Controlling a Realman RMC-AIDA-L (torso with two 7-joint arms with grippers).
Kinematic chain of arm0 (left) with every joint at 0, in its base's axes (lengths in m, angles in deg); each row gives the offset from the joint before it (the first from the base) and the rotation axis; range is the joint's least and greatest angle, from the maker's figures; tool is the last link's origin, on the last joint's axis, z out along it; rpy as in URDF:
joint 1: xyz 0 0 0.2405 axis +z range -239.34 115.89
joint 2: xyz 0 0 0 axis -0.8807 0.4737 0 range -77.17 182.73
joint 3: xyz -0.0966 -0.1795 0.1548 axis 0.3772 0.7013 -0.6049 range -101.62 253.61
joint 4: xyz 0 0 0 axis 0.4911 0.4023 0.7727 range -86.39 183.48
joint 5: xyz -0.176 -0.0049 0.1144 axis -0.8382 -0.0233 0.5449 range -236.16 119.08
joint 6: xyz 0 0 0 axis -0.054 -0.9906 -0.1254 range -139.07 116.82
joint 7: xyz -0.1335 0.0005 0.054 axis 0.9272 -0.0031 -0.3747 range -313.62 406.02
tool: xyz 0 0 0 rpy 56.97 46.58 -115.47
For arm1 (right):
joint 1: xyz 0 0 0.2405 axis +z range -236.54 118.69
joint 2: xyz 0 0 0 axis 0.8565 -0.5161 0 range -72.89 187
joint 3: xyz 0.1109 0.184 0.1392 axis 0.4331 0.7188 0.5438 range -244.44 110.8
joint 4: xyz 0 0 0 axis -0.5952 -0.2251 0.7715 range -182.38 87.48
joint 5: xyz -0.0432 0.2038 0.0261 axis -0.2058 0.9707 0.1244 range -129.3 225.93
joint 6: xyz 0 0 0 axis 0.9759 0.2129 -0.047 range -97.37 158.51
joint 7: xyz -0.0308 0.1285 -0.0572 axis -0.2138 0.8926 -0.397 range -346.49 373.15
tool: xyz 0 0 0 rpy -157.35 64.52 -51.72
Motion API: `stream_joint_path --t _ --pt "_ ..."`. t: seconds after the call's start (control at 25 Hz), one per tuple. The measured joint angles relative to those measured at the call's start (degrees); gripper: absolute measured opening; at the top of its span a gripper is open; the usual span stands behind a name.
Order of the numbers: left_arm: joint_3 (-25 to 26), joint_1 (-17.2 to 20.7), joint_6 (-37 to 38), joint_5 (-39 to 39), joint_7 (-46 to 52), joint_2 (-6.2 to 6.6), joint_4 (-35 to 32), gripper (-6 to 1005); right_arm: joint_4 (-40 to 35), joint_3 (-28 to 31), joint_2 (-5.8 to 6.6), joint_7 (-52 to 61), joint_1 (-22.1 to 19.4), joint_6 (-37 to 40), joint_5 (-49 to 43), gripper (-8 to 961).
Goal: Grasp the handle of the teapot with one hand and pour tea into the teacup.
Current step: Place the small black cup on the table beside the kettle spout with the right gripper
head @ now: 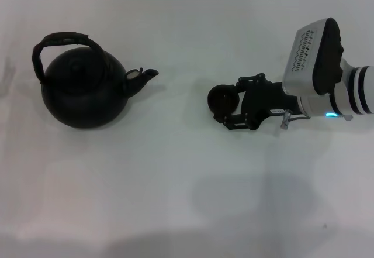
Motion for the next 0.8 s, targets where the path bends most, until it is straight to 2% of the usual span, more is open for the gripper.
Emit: stream_joint_path --t 0.16,0.48,0.8 --pt "0.00 -0.08 -0.01 0.00 0.00 0.00 0.36 864 0.04 0.01 0.04 0.00 -0.03 -0.01 0.01 697" --pt "0.00 -0.20 -0.01 -0.01 0.00 0.06 0.53 862 0.17 -0.01 0.19 0.22 0.01 -0.07 -0.01 798" --pt "0.00 -0.21 -0.01 -0.01 0.00 0.06 0.54 861 0.28 0.42 0.35 0.47 0.01 -0.41 -0.15 816"
